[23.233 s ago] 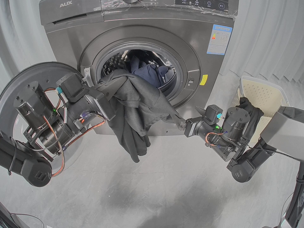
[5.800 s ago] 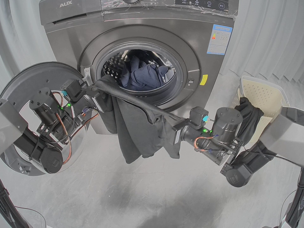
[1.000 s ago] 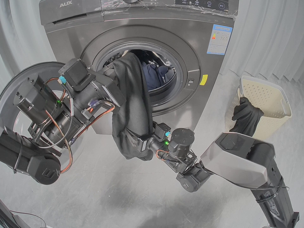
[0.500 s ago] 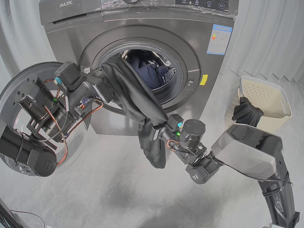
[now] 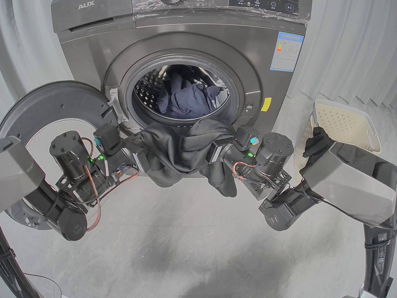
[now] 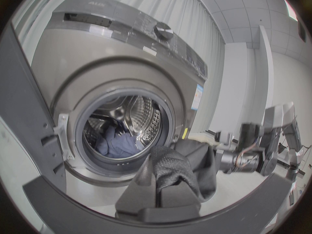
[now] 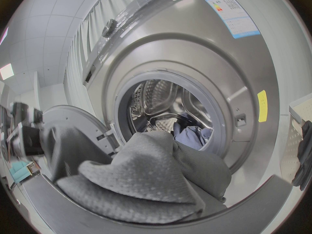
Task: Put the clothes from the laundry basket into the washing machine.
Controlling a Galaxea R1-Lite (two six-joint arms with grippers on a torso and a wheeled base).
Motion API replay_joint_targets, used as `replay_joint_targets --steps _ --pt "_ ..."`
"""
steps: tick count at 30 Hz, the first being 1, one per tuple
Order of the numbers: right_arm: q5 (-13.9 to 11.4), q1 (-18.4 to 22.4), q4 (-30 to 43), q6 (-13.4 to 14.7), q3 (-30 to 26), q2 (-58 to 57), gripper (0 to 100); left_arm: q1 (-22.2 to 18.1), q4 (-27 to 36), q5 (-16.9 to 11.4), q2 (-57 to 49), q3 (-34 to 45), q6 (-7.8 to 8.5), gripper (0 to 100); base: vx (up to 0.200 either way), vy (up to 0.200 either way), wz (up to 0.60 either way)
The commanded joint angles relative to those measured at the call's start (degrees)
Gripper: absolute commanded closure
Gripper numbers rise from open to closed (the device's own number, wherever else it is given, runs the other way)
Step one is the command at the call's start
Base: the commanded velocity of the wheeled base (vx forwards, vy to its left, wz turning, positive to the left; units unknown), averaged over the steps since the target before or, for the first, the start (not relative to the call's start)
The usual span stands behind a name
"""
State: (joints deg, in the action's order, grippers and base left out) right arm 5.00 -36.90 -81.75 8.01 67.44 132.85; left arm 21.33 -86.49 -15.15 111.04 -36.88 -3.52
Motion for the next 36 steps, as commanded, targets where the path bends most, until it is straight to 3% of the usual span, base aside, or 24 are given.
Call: replay_joint_targets --steps 1,4,5,14,16,19,20,22,24,36 --pt "0.01 -1.86 -0.08 -0.01 0.06 -2.95 100 0.02 -2.01 -0.23 6.64 1.63 0.80 100 0.000 0.000 0.00" --pt "0.10 -2.12 -0.08 0.08 -0.03 -3.13 100 0.11 -2.19 -0.23 7.43 1.72 1.50 100 0.000 0.000 0.00" --pt "0.10 -2.21 -0.08 0.08 -0.03 -3.13 100 0.11 -2.19 -0.32 7.52 1.72 1.59 0 0.000 0.000 0.00" --pt "0.10 -1.16 0.01 -0.01 1.12 -3.30 100 0.46 -2.19 -2.16 9.81 5.06 1.68 0 0.000 0.000 0.00" --pt "0.10 -0.98 0.01 -0.01 1.38 -3.30 100 0.90 -2.28 -3.92 11.39 6.73 1.77 0 0.000 0.000 0.00" --pt "0.10 -0.98 0.01 -0.01 2.00 -3.30 100 1.34 -2.28 -5.68 13.32 8.22 3.00 0 0.000 0.000 0.00" --pt "0.10 -0.98 0.10 -0.01 2.61 -3.13 100 1.43 -2.28 -6.73 15.52 9.98 5.46 0 0.000 0.000 0.00" --pt "0.10 -1.07 0.10 -0.01 2.96 -3.04 100 1.52 -2.28 -7.26 17.19 11.04 7.30 0 0.000 0.000 0.00" --pt "0.10 -1.07 0.10 -0.01 3.23 -2.86 100 1.78 -2.28 -7.52 18.07 11.39 8.01 0 0.000 0.000 0.00" --pt "0.10 -2.12 0.01 0.08 2.43 -2.25 100 3.28 -2.37 -8.58 16.05 10.42 8.27 0 0.000 0.000 0.00"
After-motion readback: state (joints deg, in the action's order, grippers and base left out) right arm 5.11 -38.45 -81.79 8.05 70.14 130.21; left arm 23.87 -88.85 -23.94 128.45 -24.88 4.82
